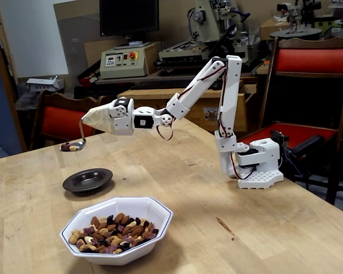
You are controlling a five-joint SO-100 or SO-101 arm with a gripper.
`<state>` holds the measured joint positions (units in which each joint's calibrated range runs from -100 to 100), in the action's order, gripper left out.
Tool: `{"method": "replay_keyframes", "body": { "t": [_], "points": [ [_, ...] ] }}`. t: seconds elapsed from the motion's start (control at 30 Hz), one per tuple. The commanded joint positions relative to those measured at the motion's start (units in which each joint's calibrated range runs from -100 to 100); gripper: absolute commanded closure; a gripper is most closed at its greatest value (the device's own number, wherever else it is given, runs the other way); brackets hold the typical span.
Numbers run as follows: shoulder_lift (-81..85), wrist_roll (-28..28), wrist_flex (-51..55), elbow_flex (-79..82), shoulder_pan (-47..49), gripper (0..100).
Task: Use spoon to take food
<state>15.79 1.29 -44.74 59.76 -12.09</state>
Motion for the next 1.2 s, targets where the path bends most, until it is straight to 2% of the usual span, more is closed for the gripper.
{"method": "replay_keyframes", "body": {
  "t": [0.0, 0.8, 1.17],
  "points": [
    [1.88, -0.05, -0.87, -2.95, -1.99, 95],
    [6.07, -0.05, -0.71, -2.86, -6.50, 96],
    [10.78, -0.05, -0.79, 6.61, -6.21, 95]
  ]
}}
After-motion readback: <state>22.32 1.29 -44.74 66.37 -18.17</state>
